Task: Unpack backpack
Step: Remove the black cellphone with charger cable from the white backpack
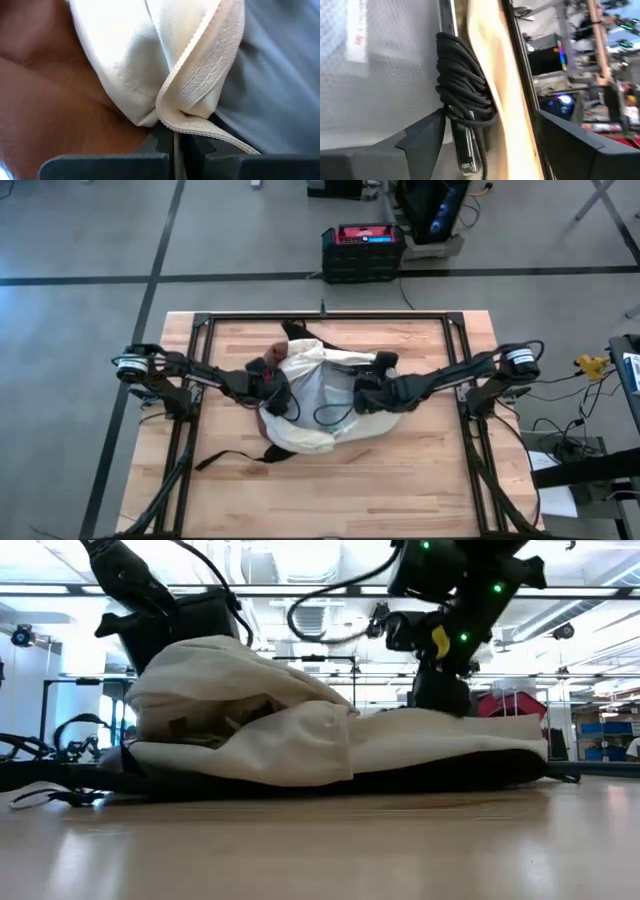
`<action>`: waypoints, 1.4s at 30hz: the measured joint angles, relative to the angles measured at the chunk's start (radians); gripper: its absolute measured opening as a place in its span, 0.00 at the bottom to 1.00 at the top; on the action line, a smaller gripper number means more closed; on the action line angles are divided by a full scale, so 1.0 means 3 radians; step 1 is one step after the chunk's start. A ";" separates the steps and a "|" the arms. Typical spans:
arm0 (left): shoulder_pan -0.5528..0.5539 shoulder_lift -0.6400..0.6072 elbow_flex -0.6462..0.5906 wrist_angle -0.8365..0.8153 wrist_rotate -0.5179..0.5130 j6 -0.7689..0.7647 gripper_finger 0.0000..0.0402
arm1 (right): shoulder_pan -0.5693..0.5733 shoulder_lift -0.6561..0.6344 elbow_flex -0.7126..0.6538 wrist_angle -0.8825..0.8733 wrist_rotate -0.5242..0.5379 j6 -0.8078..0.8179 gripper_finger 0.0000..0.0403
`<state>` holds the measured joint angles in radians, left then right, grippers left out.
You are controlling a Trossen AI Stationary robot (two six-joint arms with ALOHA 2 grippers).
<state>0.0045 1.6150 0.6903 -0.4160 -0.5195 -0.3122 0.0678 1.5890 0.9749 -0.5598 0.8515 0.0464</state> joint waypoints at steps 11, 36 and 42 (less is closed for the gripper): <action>-0.0254 0.0001 -0.0011 -0.0026 -0.0129 0.0025 0.00 | -0.0242 0.0317 0.0001 0.0514 -0.0713 -0.0362 0.60; -0.0454 -0.0079 -0.0025 -0.0335 -0.0304 -0.0015 0.00 | 0.0520 0.0272 0.0219 0.0876 -0.1000 -0.0722 0.70; -0.0458 -0.0081 -0.0024 -0.0332 -0.0304 -0.0053 0.00 | 0.0545 0.0316 0.0193 0.1196 -0.1036 -0.1153 0.76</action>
<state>-0.1329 1.5906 0.6830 -0.5156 -0.6106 -0.3282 0.2314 1.6837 1.0327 -0.2010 0.5405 -0.2995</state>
